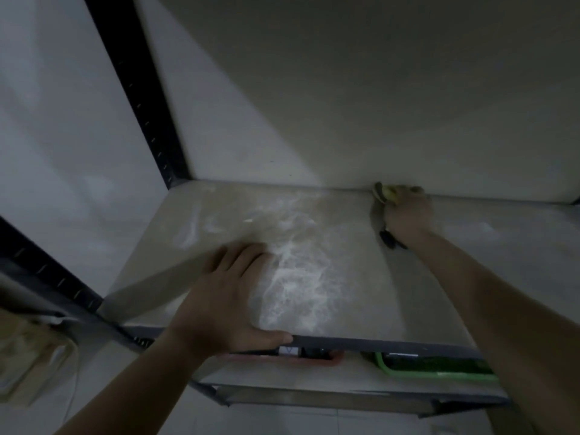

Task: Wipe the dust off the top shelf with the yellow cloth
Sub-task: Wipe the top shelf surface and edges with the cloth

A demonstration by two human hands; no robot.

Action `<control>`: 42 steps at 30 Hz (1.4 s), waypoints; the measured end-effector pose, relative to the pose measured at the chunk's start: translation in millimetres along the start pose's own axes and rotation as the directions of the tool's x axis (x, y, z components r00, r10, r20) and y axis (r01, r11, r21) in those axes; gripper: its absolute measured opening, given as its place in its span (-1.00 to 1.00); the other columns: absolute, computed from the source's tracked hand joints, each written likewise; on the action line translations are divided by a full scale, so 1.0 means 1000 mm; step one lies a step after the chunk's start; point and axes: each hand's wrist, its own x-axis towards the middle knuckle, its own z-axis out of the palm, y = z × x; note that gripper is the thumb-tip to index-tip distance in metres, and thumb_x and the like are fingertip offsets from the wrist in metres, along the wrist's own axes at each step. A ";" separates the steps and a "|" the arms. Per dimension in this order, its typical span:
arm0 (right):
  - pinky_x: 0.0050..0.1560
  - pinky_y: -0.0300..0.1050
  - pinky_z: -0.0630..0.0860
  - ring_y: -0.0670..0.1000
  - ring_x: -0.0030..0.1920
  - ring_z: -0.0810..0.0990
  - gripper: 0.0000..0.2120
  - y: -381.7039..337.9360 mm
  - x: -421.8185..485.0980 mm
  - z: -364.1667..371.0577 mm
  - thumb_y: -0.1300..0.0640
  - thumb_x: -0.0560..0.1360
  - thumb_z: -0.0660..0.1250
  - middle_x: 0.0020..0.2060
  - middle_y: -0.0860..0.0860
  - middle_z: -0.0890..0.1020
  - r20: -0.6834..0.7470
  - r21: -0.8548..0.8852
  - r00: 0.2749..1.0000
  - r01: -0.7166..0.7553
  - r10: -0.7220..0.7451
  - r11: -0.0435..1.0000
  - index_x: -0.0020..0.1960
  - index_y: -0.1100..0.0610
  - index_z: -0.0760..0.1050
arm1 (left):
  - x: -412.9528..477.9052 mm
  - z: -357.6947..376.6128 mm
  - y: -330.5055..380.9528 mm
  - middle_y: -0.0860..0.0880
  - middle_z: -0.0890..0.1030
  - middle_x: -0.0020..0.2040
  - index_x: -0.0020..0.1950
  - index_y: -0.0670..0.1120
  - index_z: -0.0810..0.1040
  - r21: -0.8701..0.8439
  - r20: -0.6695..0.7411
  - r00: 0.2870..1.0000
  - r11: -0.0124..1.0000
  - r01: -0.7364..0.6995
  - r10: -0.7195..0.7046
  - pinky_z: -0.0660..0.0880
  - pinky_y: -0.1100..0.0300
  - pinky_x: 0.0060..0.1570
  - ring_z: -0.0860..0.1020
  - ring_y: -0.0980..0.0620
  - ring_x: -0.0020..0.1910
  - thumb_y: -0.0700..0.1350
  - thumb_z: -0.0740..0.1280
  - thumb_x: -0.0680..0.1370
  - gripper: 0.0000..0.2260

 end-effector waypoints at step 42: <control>0.19 -0.09 0.45 0.15 0.17 0.55 -0.61 -0.092 -0.076 -0.005 -0.05 0.50 0.21 0.15 0.09 0.57 0.146 0.168 0.971 0.166 -0.191 0.972 0.22 0.12 0.54 | -0.002 0.004 -0.003 0.04 0.38 0.49 0.50 -0.06 0.41 -0.056 -0.011 1.000 0.998 0.010 -0.010 0.25 -0.05 0.50 0.34 -0.03 0.49 0.64 0.26 0.28 0.02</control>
